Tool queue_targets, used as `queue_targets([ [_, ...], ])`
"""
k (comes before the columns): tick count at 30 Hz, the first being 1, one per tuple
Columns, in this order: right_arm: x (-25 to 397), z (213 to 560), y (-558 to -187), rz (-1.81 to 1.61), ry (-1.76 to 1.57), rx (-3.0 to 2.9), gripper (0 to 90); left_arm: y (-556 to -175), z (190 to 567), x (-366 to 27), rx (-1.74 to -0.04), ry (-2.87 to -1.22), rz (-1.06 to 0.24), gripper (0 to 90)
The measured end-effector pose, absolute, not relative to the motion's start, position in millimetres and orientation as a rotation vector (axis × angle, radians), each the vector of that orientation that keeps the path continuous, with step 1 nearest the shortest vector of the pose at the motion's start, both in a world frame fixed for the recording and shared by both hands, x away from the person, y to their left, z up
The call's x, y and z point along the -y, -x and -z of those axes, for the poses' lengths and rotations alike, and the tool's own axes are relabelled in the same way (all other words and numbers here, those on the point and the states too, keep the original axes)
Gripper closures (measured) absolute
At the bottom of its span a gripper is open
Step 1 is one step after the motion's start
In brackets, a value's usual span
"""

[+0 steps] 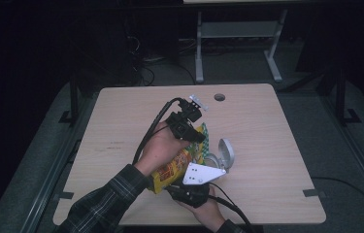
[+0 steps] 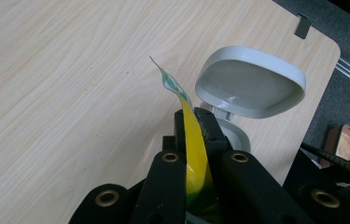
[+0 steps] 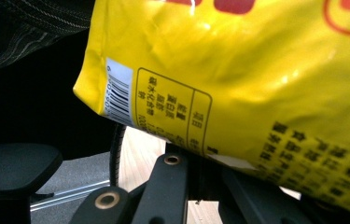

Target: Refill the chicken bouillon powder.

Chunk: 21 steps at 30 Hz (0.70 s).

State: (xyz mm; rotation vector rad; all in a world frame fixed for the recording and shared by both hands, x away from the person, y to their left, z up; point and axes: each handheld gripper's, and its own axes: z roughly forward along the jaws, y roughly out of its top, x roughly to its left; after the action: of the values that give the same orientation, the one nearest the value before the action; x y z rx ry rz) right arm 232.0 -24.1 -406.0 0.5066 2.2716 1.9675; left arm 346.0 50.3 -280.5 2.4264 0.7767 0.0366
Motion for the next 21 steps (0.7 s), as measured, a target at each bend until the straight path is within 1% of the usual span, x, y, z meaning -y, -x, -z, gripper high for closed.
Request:
queue_targets([
  [21, 24.2, 405.6, -231.9, -1.986, -0.519, -2.268, 90.0, -346.4, 280.6, -48.0, -0.778, -2.440, -0.038, 89.7],
])
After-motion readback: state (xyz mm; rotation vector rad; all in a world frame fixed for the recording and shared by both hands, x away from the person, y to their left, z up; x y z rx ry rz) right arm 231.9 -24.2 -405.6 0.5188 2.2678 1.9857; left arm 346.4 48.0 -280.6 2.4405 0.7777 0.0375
